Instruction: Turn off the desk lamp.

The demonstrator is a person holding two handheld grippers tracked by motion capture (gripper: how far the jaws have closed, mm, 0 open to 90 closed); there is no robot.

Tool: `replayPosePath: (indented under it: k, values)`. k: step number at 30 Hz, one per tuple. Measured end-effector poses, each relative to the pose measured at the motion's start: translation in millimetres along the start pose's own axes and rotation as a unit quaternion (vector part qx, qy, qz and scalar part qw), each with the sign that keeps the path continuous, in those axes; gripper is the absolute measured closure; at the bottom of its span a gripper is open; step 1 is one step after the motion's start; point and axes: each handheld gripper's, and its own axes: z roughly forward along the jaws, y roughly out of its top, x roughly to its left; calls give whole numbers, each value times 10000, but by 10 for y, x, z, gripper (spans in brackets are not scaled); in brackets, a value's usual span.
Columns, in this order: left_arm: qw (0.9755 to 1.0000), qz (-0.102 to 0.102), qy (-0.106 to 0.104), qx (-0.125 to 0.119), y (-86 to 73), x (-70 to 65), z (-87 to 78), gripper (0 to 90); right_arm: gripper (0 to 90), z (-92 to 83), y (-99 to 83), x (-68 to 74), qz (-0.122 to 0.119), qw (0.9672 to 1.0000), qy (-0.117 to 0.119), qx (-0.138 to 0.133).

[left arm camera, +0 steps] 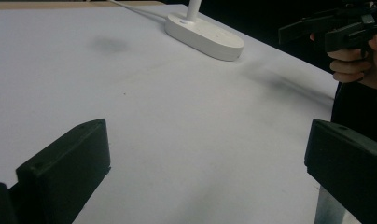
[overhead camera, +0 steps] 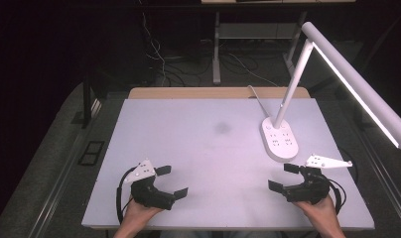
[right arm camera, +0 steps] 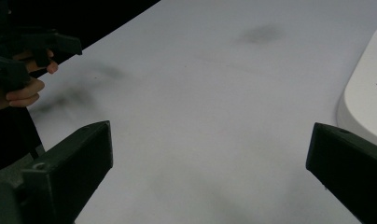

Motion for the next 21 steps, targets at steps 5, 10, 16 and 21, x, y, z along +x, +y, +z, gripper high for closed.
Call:
replayPosePath:
  k: [5,10,16,21]
  values:
    - [10000,3,-10,8,-1,5,-5,0,6,-2,-3,-6,6,10000,-4,21]
    - [10000,-18,-8,5,-5,15,-16,0,6,-14,-10,-6,43,10000,-35,39]
    - [10000,3,-5,1,-5,23,-23,0,6,-27,-16,-11,44,9999,-109,92]
    - [10000,-10,15,1,-8,22,-27,0,6,-27,-23,-6,8,9998,-145,156]
